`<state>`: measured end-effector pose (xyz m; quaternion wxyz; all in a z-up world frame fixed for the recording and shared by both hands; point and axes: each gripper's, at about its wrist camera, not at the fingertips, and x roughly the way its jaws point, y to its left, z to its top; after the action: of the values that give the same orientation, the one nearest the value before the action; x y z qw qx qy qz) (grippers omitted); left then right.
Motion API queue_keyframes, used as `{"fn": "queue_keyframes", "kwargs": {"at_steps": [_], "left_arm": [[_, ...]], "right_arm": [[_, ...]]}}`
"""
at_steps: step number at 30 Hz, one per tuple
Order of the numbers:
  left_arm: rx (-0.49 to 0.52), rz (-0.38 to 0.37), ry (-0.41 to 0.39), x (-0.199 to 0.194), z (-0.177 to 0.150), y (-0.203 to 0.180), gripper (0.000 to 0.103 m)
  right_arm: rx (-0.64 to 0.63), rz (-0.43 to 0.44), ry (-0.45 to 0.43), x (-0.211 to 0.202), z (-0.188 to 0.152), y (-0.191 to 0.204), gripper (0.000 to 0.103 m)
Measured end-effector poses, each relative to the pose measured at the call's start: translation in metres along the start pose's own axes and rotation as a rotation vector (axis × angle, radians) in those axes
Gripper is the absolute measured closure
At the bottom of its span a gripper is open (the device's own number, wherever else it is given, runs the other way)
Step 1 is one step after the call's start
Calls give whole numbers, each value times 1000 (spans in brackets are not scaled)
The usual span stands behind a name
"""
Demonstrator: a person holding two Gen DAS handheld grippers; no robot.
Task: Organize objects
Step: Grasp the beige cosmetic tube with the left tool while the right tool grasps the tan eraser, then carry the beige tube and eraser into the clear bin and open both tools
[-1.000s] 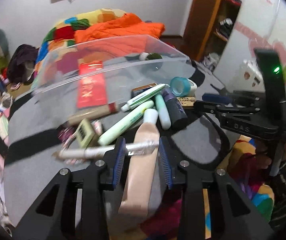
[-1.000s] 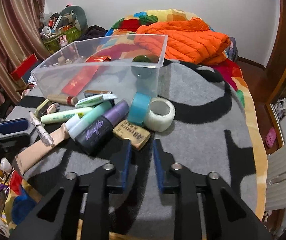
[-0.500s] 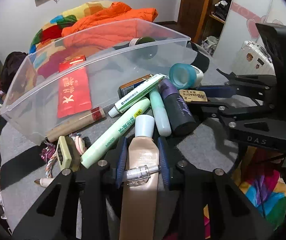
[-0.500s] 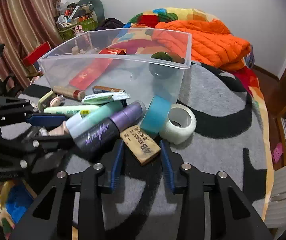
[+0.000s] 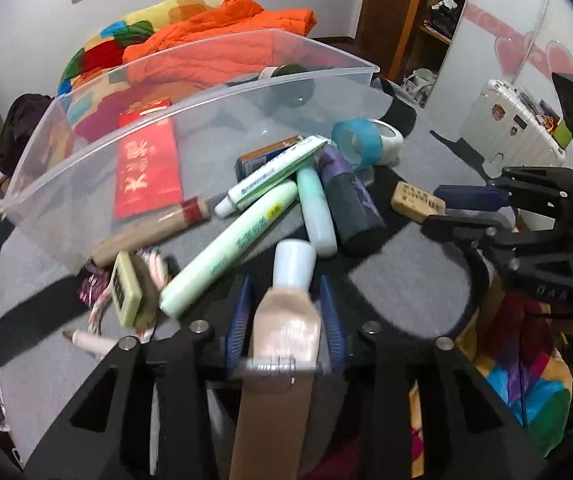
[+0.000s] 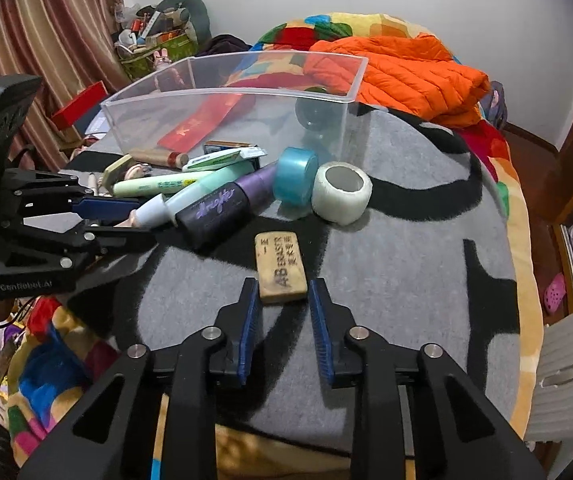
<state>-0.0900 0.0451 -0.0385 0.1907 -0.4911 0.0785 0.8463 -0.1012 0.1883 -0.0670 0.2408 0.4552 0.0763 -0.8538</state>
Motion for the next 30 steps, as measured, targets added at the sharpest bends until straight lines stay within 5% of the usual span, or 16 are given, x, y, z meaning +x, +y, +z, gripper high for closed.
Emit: {"fn": "queue_keyframes", "kwargs": {"at_steps": [3, 6, 9, 30], "left_arm": [[3, 2, -23, 5, 3, 0, 66], [13, 11, -38, 6, 5, 0, 83], [-22, 9, -41, 3, 5, 5, 83], [-165, 43, -344, -103, 20, 22, 83]], "right_arm": [[-5, -17, -2, 8, 6, 2, 69], [-2, -13, -10, 12, 10, 3, 69], [5, 15, -15, 11, 9, 3, 81], [41, 2, -222, -55, 44, 17, 81]]}}
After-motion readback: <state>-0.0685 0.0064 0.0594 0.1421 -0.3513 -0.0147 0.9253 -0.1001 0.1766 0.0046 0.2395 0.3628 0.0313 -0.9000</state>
